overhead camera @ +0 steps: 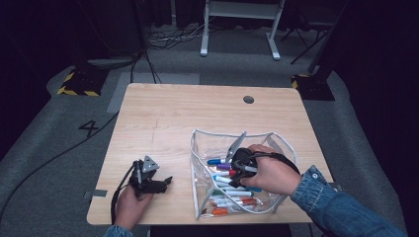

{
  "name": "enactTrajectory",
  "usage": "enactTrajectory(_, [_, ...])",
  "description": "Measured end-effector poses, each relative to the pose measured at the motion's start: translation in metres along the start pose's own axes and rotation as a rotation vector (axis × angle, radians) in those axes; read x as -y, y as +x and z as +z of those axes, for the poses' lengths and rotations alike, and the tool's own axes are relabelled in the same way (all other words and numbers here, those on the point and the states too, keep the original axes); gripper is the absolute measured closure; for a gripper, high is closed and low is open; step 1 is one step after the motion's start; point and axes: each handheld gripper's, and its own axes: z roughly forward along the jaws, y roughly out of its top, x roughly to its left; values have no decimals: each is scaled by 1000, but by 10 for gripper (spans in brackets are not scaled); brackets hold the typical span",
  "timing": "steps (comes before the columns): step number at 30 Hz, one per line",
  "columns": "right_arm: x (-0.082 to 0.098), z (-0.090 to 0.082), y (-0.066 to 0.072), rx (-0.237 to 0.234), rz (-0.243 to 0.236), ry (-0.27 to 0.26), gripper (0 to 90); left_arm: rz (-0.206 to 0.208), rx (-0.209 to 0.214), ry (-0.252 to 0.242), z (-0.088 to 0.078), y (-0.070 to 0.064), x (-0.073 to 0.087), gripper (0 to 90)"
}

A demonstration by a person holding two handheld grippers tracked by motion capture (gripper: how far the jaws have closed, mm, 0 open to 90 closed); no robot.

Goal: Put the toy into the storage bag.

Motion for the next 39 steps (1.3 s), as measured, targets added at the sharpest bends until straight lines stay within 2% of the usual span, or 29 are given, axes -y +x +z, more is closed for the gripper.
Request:
enactTrajectory(10, [-1, 25, 4, -17, -53, 110, 768, 0, 1, 0, 0, 0, 0, 171])
enactTrajectory(16, [-2, 33, 5, -21, -84, 152, 766, 0, 0, 0, 0, 0, 0, 172])
enactTrajectory(17, [-2, 34, 5, -24, -85, 154, 737, 0, 1, 0, 0, 0, 0, 171])
enactTrajectory(19, [-2, 34, 4, -19, -83, 96, 614, 0, 1, 0, 0, 0, 0, 171])
enactTrajectory(21, [-3, 30, 4, -11, -70, 52, 588, 0, 0, 0, 0, 0, 0, 171])
enactTrajectory(23, [-3, 21, 4, 22, -80, 5, 558, 0, 0, 0, 0, 0, 0, 172])
enactTrajectory(29, [0, -22, -1, 85, -30, -173, 542, -3, 0, -2, 0, 0, 0, 171])
enactTrajectory(39, [31, -80, -17, 185, 72, -327, 516, -2, 0, -2, 0, 0, 0, 172])
